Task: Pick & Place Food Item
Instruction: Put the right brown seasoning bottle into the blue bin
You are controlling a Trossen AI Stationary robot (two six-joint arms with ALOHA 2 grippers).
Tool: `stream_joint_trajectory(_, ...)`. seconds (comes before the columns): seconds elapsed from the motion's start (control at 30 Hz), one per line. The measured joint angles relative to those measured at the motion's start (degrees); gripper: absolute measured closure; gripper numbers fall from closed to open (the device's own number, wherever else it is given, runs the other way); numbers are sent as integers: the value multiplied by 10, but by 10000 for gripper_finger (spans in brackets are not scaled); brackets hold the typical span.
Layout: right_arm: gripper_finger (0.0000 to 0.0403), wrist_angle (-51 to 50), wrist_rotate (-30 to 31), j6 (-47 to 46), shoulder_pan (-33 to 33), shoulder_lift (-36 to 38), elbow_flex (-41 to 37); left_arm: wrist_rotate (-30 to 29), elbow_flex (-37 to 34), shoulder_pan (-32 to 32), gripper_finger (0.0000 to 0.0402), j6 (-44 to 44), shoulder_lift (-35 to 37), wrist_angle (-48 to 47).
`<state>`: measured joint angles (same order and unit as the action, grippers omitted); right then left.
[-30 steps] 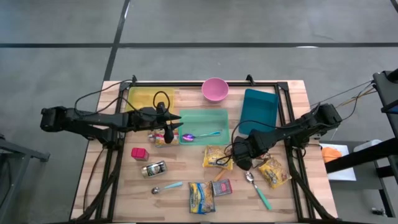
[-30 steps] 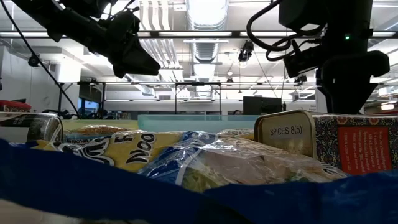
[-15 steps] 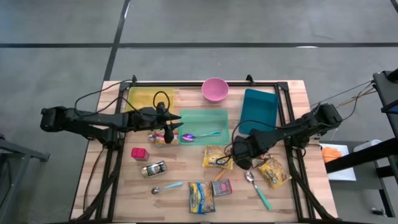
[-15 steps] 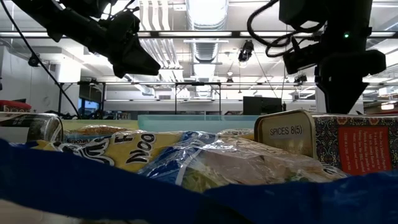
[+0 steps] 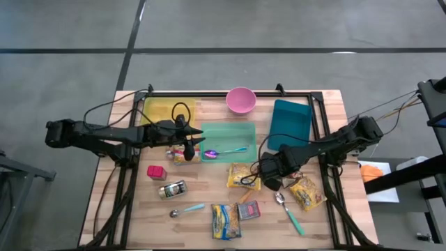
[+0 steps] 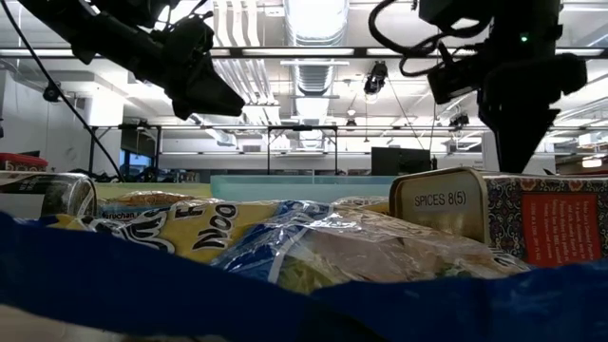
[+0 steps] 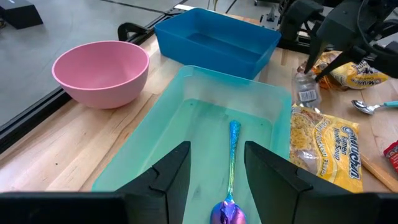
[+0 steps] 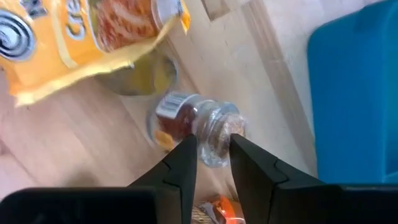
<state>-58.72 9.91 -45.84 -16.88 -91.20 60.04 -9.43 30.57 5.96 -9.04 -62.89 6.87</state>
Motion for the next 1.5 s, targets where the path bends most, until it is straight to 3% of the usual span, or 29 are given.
stream_joint_trajectory(0.37, 313, -7, -1, -10, -1, 6, 7, 0, 0, 0, 242, 0, 0, -4)
stream_joint_trajectory(0.63, 388, -4, -14, -11, -5, 6, 6, 0, 0, 0, 242, 0, 0, -5)
stream_joint_trajectory(0.77, 385, -4, -16, -23, -8, 7, 7, 0, 0, 0, 242, 0, 0, -5)
stream_joint_trajectory(0.9, 356, -3, -31, -42, -7, 7, 14, 0, 0, 0, 242, 0, 0, -5)
stream_joint_trajectory(1.1, 282, 6, -34, -43, -10, 7, 24, 0, 0, 0, 242, 0, 0, -5)
stream_joint_trajectory(1.3, 201, 6, -6, -41, -10, 7, 22, 0, 0, 0, 242, 0, 0, -5)
stream_joint_trajectory(1.5, 147, 6, 9, -61, -8, 7, 19, 0, 0, 0, 242, 0, 0, -6)
